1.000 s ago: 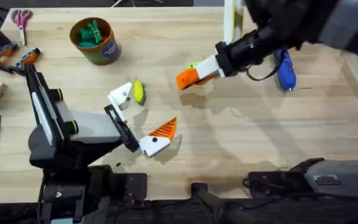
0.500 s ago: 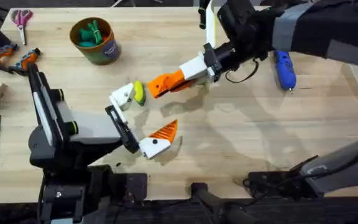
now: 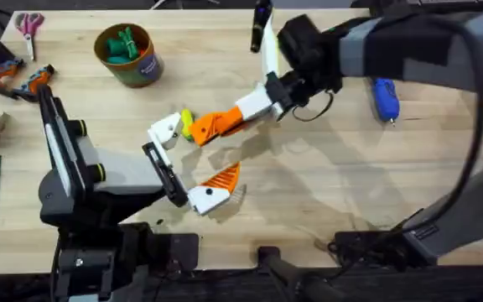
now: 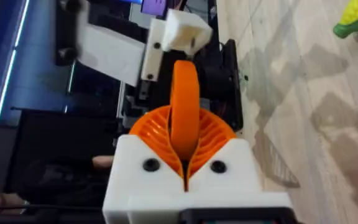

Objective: Pick up the gripper from the table and insert it into the empty holder that is missing its gripper. Then pick up a screw, insert it into the mounting hole, and use the screwdriver to tighten it. Finally, clean up the table by picking up the vegetable and placing it into the bucket.

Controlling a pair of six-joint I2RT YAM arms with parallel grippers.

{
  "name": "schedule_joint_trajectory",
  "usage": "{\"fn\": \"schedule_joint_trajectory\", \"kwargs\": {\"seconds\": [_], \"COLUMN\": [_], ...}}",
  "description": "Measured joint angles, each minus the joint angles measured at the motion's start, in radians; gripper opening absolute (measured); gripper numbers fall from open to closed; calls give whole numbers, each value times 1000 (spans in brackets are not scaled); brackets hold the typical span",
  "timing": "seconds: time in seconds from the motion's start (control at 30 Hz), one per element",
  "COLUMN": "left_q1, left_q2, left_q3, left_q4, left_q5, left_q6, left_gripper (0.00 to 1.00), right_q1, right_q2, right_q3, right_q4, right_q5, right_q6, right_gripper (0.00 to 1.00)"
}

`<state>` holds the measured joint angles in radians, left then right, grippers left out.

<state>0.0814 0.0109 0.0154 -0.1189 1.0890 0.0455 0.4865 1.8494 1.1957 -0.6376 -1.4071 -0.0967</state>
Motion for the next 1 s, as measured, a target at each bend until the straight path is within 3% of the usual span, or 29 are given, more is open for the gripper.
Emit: {"fn": "schedule_joint_trajectory", "kwargs": {"seconds": [0.5, 1.0], "left_q1": [0, 0], "left_q2": [0, 0], "left_q3": [0, 0], "left_q4": [0, 0], "left_q5": [0, 0], "left_q6": [0, 0], "left_gripper": [986, 985], "right_q1": [27, 39], "right_q2": [37, 37], "right_q3": [-1, -1], "right_q4": [41, 166], "right_q5": [-58, -60], "right_q6": [-24, 110], "right_gripper": [10, 9]}}
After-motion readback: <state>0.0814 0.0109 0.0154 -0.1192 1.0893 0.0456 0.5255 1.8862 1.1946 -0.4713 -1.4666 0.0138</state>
